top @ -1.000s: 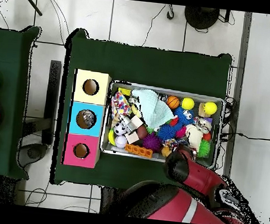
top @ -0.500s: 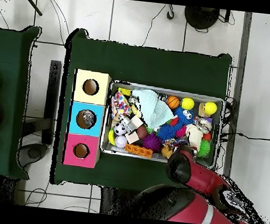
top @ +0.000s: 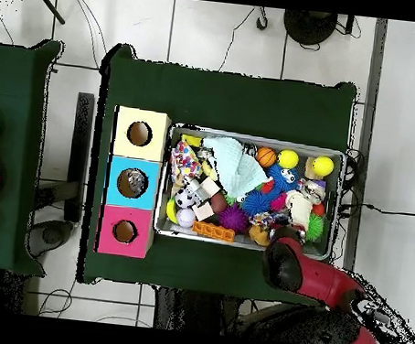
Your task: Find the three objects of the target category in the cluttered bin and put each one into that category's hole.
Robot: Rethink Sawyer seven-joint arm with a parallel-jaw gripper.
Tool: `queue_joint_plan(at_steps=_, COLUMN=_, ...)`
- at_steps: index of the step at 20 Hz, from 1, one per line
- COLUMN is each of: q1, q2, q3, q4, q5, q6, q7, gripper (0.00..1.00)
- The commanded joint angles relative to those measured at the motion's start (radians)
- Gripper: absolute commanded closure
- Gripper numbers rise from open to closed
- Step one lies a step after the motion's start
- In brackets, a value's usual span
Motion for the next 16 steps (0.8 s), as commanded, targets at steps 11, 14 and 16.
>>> queue_joint_plan(at_steps=11, q1=-0.042, q2=0.005, q3=0.337, q4=-0.006, q5=-0.097, q6=-0.153, q7=0.223, gripper=0.00)
queue_joint_plan(at_steps=14, q1=-0.050, q2=-0.025, q3=0.362, q4=0.016, q5=-0.102, q6=-0.138, q7=0.223, gripper=0.00)
queue_joint_plan(at_steps=16, q1=-0.056, q2=-0.048, q3=0.376, q4=0.033, q5=-0.106, q6=-0.134, q7=0.222, gripper=0.00)
